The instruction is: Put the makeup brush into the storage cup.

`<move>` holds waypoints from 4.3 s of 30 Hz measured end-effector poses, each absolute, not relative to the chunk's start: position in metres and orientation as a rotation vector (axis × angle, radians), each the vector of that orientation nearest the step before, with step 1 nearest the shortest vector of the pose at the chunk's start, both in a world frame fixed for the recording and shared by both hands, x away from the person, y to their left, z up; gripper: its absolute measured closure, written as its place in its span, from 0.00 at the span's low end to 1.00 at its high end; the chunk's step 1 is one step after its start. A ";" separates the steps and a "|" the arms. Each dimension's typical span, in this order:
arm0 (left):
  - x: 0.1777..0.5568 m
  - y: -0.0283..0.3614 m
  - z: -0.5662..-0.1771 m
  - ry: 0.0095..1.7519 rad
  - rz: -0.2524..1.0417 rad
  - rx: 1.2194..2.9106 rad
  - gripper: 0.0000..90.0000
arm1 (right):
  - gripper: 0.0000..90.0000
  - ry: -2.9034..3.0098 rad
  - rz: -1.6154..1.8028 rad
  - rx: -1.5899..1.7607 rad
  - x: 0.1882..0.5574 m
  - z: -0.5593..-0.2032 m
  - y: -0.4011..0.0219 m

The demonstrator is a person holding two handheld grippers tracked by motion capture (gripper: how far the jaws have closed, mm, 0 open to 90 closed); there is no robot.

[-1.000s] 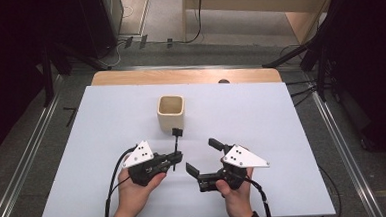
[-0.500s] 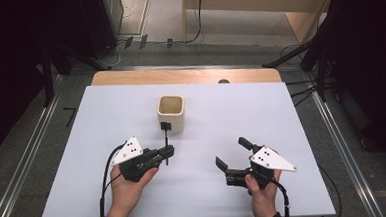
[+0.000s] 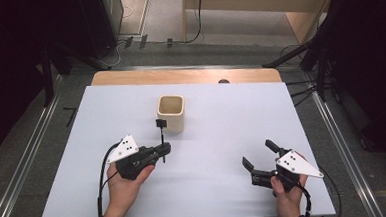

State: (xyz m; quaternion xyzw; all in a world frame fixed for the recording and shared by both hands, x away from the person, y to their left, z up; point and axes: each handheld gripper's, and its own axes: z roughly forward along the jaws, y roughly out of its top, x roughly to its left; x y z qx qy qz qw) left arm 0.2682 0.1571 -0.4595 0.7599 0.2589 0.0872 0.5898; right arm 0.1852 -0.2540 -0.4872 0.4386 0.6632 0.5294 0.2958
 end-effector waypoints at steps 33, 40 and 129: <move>0.315 0.163 -0.419 0.654 0.269 1.702 0.96 | 0.00 1.766 1.373 1.228 0.175 -0.505 -0.310; 0.325 0.159 -0.413 0.660 0.284 1.698 0.96 | 0.00 1.770 1.371 1.224 0.175 -0.506 -0.309; 0.395 0.121 -0.453 0.770 0.379 1.781 0.89 | 0.00 1.782 1.364 1.245 0.177 -0.510 -0.309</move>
